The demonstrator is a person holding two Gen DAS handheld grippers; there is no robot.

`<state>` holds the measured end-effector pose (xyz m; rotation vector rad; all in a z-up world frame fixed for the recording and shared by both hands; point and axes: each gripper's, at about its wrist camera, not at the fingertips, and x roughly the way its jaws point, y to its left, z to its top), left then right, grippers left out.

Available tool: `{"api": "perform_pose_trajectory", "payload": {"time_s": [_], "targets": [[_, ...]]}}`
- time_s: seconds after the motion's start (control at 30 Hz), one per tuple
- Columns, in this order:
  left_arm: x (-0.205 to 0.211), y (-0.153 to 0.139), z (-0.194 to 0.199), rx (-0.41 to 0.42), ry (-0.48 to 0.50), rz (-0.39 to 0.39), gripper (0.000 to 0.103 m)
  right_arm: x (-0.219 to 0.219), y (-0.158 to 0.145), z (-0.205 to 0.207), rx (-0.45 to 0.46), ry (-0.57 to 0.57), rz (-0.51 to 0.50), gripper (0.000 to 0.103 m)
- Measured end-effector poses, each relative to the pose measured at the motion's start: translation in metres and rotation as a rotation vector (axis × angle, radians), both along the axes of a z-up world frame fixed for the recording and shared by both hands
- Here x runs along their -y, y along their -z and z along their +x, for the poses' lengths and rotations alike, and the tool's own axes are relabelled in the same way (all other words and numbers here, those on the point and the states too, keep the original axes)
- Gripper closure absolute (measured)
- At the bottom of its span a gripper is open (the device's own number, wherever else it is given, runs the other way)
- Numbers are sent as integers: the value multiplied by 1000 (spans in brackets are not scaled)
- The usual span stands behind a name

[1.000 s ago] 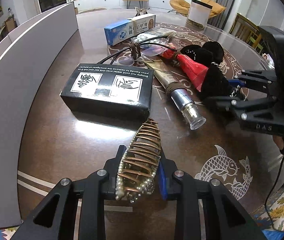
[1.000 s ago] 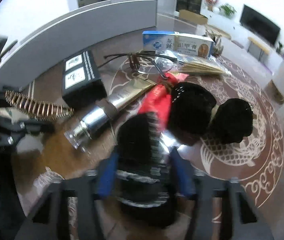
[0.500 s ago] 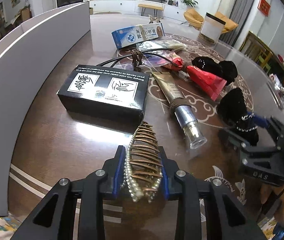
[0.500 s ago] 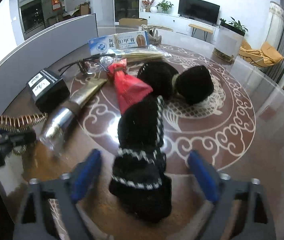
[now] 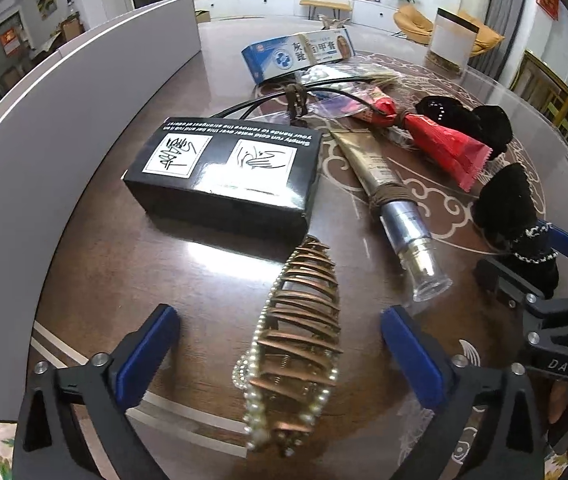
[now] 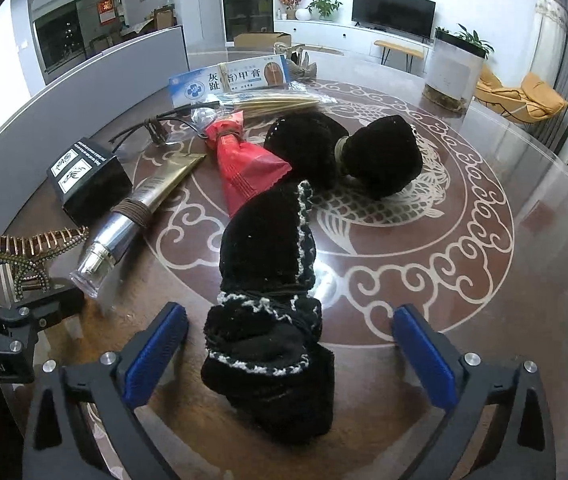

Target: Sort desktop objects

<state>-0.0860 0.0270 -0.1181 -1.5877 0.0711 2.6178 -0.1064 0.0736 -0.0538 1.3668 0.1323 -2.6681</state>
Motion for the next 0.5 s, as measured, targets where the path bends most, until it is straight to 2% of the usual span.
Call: {"api": "perform_pose_trajectory", "payload": {"time_s": [0.5], "targets": [[1,0,0,0,0,-3,0,0,0,0,0,1,0,0]]}}
